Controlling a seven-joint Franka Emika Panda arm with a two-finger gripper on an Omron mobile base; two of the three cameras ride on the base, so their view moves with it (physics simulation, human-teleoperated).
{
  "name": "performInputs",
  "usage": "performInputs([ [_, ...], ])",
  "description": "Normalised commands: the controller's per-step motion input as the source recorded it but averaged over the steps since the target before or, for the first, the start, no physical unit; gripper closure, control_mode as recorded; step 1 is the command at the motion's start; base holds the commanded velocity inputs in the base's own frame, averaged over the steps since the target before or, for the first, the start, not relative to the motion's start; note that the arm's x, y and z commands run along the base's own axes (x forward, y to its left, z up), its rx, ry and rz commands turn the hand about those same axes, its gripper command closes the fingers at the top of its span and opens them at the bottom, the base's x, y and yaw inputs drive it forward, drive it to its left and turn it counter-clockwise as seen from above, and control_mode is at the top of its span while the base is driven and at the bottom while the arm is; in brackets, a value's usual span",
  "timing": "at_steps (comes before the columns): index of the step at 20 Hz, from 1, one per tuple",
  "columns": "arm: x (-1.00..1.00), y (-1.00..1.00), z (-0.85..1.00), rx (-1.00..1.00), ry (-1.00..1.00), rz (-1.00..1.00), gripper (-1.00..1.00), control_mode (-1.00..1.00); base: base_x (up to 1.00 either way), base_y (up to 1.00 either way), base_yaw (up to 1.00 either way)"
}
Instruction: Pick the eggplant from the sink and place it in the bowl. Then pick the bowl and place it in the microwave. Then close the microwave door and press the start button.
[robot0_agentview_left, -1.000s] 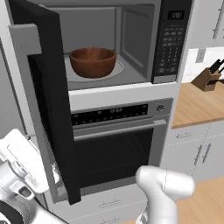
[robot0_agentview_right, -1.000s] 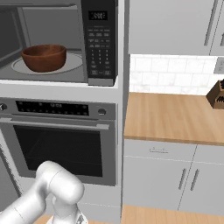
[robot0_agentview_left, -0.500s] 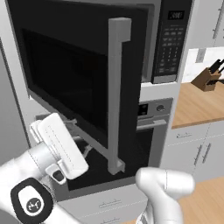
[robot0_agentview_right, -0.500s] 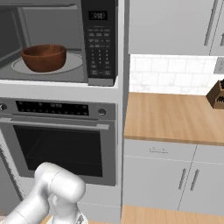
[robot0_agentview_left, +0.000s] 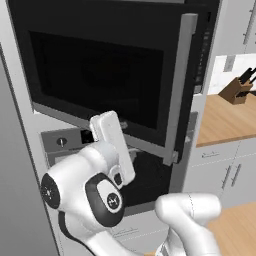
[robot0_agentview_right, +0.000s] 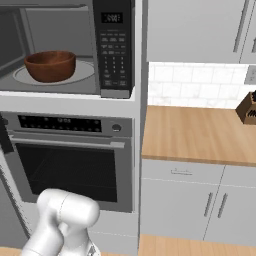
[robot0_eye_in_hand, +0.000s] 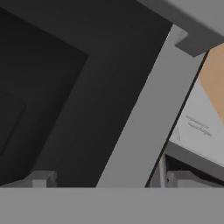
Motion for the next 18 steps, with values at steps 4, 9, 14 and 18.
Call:
performInputs([
  [4,0.98,-0.59,0.03,0.2,0.0,0.36,-1.0,-1.0,0.0,0.0,0.0],
  [9,1.0,-0.27,0.27,0.18,0.07,0.37,-1.0,-1.0,0.0,0.0,0.0],
  [14,0.99,-0.01,0.13,0.1,0.07,0.34,-1.0,-1.0,0.0,0.0,0.0],
  [18,0.82,0.0,0.26,0.04,0.14,0.26,-1.0,-1.0,0.0,0.0,0.0],
])
